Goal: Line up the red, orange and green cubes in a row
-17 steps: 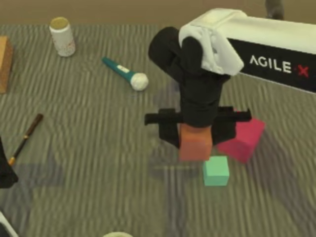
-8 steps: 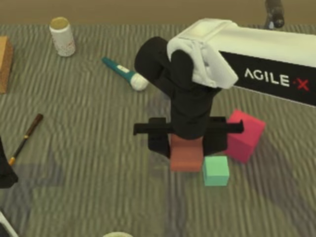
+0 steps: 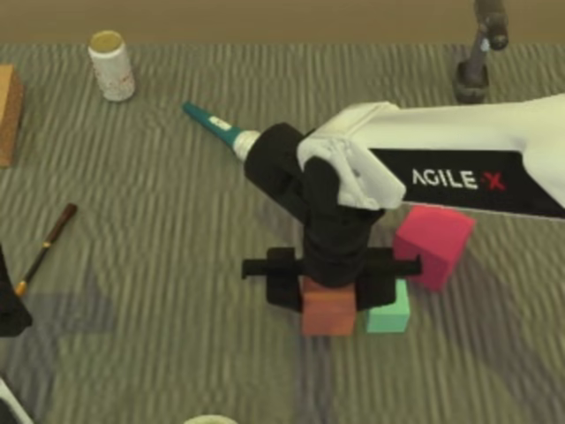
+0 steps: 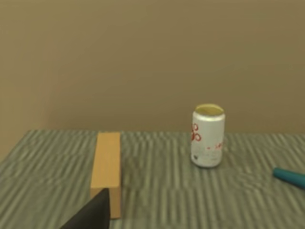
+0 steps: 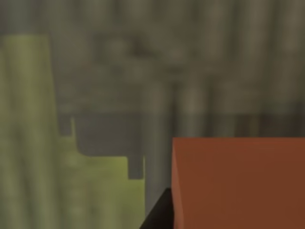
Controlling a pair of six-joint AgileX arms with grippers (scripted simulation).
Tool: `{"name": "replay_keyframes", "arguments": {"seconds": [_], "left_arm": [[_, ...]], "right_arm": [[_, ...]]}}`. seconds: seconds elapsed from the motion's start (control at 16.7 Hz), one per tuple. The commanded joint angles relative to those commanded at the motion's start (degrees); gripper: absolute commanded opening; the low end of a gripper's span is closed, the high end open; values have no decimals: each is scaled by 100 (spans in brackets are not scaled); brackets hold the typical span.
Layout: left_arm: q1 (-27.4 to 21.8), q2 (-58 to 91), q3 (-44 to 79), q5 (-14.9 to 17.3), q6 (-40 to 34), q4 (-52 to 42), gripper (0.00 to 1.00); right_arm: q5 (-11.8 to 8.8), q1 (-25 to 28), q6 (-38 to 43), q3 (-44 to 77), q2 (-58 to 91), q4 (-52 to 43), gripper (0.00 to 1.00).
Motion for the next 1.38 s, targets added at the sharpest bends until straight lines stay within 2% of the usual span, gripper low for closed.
{"name": "replay_keyframes", "arguments": {"seconds": [0.24,1.02,1.38], "left_arm": [[0,0,0,0,0,0,100],[0,0,0,0,0,0,100],[0,0,0,0,0,0,100]], "right_arm": [[1,3,2,-32,20,39,0],[1,3,2,-32,20,39,98],[1,3,2,-32,20,39,100]]}}
